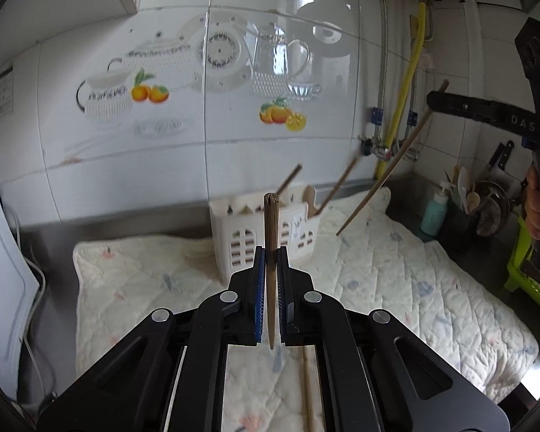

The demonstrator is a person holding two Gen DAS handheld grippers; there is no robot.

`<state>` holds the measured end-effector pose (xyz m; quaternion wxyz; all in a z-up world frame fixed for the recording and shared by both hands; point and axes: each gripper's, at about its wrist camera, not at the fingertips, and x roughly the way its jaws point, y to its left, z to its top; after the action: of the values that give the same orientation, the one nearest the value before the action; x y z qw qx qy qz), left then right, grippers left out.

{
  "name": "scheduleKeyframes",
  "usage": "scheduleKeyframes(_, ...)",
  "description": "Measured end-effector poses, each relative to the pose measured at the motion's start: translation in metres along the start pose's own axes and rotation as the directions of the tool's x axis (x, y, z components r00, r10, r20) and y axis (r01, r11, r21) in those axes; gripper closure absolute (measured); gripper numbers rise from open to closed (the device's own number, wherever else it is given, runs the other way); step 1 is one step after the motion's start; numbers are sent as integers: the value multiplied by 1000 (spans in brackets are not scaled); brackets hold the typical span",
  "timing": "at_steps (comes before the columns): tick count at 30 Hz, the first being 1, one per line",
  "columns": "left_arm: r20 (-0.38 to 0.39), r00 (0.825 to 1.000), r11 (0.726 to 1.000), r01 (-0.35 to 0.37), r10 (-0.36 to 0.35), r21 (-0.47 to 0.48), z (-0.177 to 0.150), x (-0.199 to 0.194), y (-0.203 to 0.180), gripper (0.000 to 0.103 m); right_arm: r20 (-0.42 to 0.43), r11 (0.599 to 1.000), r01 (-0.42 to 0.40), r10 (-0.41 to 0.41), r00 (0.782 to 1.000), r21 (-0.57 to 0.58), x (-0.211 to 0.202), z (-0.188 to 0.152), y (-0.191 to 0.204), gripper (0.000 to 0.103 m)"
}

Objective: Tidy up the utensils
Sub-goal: 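Lift the held chopsticks in both tools over the white holder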

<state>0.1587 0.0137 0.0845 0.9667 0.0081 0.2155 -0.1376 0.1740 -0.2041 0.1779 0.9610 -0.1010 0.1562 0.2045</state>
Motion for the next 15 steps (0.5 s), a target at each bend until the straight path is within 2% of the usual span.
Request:
scheduleKeyframes(5,87,996,999,-30,28,19,48,5,4,98,11,1000,28,-28,1000,5,28,20,-11,96)
scheduleKeyframes(10,189,980,998,-61,55,23,99,7,8,98,7,998,57,-57,998,9,57,29,-21,96)
scheduleKeyframes(15,254,963,995,-101,91,26,124,20,9,98,-27,998,64,-64,998,20,89,28,-31,96)
